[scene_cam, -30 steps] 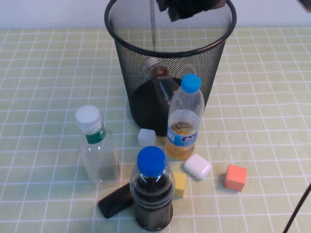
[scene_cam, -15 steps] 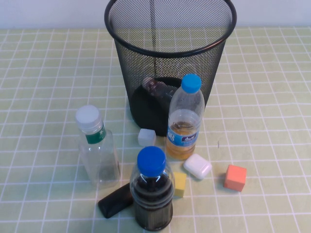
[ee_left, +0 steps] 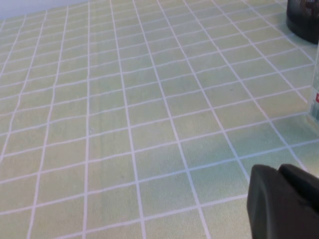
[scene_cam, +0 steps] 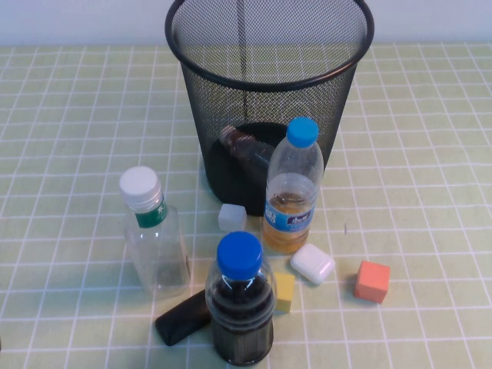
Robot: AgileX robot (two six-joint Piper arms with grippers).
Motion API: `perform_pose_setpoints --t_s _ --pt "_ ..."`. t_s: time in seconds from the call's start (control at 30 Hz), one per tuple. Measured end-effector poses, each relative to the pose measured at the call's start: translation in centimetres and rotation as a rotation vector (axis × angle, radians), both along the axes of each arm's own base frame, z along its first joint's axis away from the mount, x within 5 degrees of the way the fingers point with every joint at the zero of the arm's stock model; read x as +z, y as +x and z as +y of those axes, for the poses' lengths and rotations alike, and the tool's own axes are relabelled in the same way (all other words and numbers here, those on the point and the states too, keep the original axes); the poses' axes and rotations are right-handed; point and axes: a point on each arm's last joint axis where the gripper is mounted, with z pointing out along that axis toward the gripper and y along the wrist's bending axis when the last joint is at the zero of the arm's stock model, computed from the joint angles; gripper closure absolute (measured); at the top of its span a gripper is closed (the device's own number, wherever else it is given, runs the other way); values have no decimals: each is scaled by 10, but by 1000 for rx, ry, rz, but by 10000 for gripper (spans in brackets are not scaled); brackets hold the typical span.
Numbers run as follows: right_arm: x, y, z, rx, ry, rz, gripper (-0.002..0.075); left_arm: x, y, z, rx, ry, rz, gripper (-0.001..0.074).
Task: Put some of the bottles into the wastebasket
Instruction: Pick up a bottle from the table with left arm
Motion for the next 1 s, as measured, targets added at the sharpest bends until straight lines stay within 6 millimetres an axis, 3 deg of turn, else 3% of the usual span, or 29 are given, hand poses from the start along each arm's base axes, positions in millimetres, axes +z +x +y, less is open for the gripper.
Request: perform_pose_setpoints --t_s 0.43,0.6,0.77,1.0 --pt "-135 -42 3 249 330 -366 733 1 1 3 5 93 -23 739" --pt "-180 -49 8 336 395 -408 733 10 2 -1 25 -146 -97 739" --pt "-204 -53 7 332 407 -359 733 25 4 0 56 -368 -226 739" --pt "-213 -54 6 327 394 -332 733 37 3 3 82 -550 -289 739"
